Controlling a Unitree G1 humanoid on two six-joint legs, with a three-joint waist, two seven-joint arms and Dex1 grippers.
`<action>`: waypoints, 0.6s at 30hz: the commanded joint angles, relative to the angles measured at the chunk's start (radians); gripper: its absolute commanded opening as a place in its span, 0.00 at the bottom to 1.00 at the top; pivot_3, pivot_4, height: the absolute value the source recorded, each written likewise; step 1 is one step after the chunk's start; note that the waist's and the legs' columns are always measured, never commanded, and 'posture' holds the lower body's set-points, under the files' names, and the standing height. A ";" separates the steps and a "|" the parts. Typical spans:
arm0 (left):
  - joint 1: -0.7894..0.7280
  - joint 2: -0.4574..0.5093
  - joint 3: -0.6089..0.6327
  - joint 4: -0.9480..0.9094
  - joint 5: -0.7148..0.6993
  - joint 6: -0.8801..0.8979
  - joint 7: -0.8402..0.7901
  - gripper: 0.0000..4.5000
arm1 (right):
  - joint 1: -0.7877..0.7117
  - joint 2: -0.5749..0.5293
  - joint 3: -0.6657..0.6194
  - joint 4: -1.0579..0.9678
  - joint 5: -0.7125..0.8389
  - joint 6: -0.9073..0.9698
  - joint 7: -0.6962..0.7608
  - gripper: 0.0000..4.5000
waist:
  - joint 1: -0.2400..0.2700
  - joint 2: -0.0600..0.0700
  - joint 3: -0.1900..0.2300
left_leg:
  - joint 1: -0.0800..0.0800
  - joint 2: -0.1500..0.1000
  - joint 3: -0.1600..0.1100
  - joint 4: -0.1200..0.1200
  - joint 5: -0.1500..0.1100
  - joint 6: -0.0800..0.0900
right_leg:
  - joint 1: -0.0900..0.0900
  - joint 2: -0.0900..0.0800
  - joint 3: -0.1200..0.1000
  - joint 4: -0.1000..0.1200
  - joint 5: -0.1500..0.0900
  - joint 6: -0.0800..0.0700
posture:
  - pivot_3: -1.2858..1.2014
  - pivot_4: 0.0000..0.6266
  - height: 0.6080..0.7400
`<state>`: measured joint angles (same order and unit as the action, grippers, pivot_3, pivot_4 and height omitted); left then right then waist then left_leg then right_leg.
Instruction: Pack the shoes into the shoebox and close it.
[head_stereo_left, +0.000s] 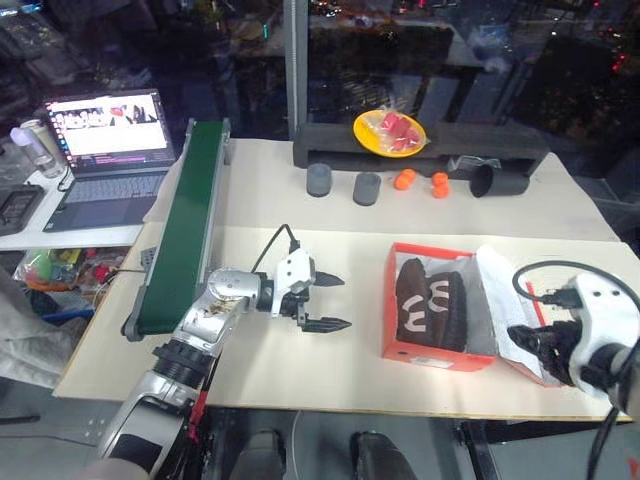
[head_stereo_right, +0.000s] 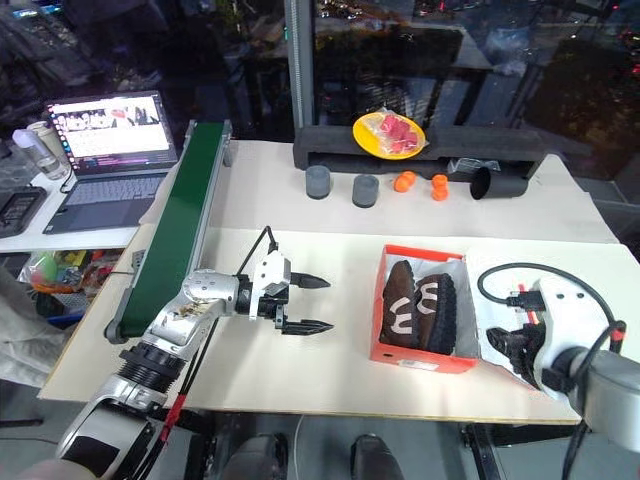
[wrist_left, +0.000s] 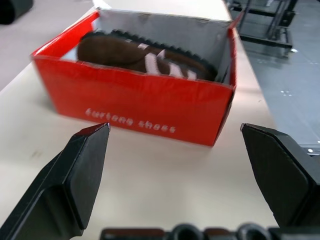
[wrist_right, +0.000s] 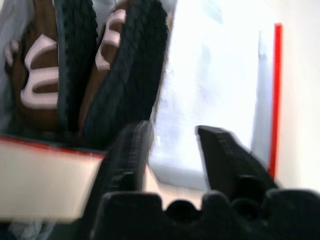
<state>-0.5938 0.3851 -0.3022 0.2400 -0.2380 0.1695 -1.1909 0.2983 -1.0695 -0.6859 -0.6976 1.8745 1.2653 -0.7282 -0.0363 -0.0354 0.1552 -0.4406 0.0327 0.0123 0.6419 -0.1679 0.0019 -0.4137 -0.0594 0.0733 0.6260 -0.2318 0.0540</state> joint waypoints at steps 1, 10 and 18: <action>-0.010 -0.012 0.002 0.010 0.006 -0.033 -0.015 1.00 | 0.142 -0.075 0.017 -0.067 0.083 -0.098 -0.053 0.03 | -0.001 0.000 0.000 | 0.001 0.000 0.000 0.000 0.000 0.000 | 0.002 0.000 0.000 0.000 -0.001 0.001 | 0.52 0.24 1.00; -0.007 -0.030 -0.001 0.001 0.008 -0.028 -0.022 1.00 | 0.187 -0.051 0.306 0.042 -0.141 -0.207 -0.054 0.03 | 0.008 0.000 0.000 | 0.002 -0.001 -0.001 0.002 0.000 0.000 | 0.006 -0.001 0.000 -0.004 -0.004 0.006 | 0.52 0.24 1.00; -0.007 -0.027 0.010 -0.021 0.001 0.006 -0.010 1.00 | -0.050 0.112 0.444 0.269 -0.160 -0.341 -0.178 0.03 | 0.019 0.001 -0.001 | 0.002 -0.001 -0.001 0.002 0.000 0.000 | 0.006 0.000 0.000 -0.005 -0.002 0.003 | 0.52 0.24 1.00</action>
<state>-0.5892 0.3592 -0.3055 0.2517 -0.2328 0.1669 -1.2047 0.2713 -0.9682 -0.2397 -0.4581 1.7215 0.9617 -0.8699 -0.0173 -0.0344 0.1546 -0.4386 0.0318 0.0118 0.6438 -0.1680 0.0019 -0.4076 -0.0598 0.0738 0.6208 -0.2332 0.0562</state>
